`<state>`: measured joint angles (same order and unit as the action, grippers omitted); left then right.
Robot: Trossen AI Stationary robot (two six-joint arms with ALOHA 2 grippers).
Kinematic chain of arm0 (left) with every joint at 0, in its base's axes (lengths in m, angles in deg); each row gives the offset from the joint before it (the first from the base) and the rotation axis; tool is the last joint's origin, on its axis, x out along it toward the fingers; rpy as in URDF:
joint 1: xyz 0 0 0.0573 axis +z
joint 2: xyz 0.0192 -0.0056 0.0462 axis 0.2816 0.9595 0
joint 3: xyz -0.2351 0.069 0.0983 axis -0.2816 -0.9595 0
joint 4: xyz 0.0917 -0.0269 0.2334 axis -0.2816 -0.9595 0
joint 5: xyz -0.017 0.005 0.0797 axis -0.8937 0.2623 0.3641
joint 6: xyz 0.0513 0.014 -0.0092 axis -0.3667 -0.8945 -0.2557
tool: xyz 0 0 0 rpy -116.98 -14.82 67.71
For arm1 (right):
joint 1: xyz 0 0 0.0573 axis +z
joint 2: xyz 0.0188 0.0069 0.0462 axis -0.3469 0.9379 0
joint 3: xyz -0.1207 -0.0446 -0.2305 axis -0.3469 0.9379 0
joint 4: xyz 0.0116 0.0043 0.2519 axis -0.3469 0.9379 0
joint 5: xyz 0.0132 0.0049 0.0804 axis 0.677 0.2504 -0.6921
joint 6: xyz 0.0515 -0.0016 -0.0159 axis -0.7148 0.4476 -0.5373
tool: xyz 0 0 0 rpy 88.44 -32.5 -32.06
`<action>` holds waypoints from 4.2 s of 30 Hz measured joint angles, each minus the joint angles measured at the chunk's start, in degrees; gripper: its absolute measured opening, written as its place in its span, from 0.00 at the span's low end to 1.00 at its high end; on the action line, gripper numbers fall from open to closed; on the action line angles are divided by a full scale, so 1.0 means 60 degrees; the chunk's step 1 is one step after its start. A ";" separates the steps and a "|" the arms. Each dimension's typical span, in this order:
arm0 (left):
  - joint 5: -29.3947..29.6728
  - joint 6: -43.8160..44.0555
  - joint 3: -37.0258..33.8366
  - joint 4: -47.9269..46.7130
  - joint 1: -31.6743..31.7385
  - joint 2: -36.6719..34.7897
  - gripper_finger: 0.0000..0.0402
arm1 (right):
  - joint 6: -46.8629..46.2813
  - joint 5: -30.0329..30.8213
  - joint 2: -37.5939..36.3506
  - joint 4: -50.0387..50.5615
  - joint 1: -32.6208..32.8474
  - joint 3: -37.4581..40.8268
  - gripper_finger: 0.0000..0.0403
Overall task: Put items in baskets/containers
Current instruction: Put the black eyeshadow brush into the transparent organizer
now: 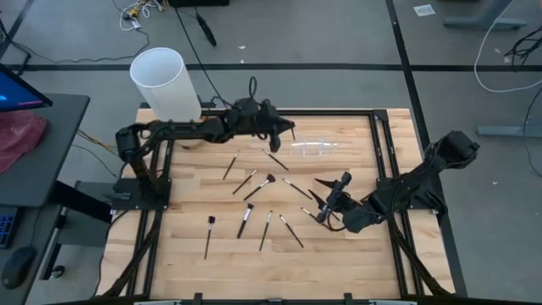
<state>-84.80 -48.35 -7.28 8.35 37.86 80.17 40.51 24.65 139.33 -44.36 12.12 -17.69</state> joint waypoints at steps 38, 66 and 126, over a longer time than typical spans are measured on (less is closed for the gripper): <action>0.0564 0.0955 0.0022 0.1130 0.0235 0.2089 0.08 | -0.0017 -0.0202 0.0161 -0.0208 -0.0312 -0.0004 0.49; 0.1034 0.1279 0.0022 0.2055 0.0075 0.2945 0.14 | 0.0006 -0.0205 0.0155 -0.0270 -0.0348 -0.0004 0.49; 0.2510 0.0307 -0.6816 0.2572 -0.3534 -0.3003 0.22 | -0.1146 -0.6811 0.3661 -0.2195 -0.4002 -0.0011 0.49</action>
<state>-69.74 -46.50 -48.18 23.78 16.66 62.15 33.64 -16.22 161.29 -57.53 -11.89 -17.75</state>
